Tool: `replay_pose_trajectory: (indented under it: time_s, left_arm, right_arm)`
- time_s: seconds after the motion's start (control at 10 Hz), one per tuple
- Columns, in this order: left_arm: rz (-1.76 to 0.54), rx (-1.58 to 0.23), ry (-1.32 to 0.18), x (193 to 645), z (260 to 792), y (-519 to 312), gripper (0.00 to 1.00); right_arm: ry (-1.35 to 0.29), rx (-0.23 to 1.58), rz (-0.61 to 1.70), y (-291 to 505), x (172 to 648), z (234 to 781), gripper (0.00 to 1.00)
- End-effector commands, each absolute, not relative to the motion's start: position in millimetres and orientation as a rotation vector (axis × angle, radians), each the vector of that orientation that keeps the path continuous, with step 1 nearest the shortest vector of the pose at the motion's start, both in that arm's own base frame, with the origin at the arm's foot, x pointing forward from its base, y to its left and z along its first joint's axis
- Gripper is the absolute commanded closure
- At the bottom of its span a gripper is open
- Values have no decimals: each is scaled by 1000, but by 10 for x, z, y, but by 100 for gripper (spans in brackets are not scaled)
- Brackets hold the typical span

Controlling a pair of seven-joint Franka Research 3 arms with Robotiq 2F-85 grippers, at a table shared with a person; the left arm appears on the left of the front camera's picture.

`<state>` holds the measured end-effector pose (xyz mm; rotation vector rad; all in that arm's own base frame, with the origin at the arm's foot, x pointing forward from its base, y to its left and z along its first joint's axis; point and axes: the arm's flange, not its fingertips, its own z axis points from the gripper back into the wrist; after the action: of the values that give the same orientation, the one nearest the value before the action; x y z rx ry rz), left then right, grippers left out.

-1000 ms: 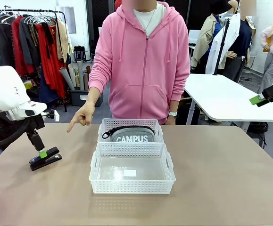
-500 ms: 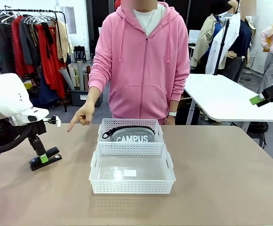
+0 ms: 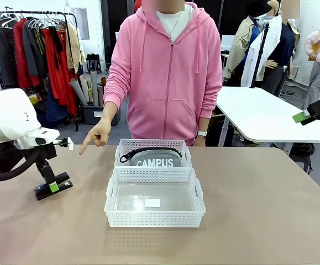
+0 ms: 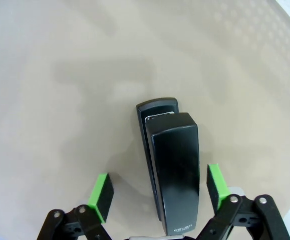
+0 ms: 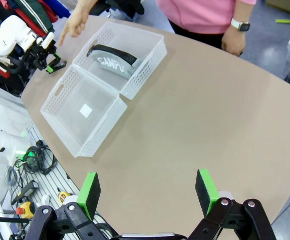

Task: Distribute items into two baskets.
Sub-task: Pick up the Stapler that the person points to.

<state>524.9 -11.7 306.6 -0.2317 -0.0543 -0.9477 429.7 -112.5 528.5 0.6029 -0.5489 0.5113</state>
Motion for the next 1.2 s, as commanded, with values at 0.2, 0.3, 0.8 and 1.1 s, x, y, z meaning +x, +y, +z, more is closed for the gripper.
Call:
replay_pose_trajectory:
  time_s: [0.2,0.3,0.8,1.1]
  left_arm:
    - [-960,-237,-52,5251,3008,-115,56]
    - [-965,-235,-48,5241,3008,-117,73]
    - [-949,-247,-39,5236,3006,-103,90]
    - [-951,-256,-43,5242,3003,-97,90]
  right_arm:
    - [-551,604,510,-1123,4293,5287,0]
    - [-551,604,510,-1123,4293,5287,0]
    - [-551,604,510,-1123,4293,5287,0]
    - [-551,604,510,-1123,4293,5287,0]
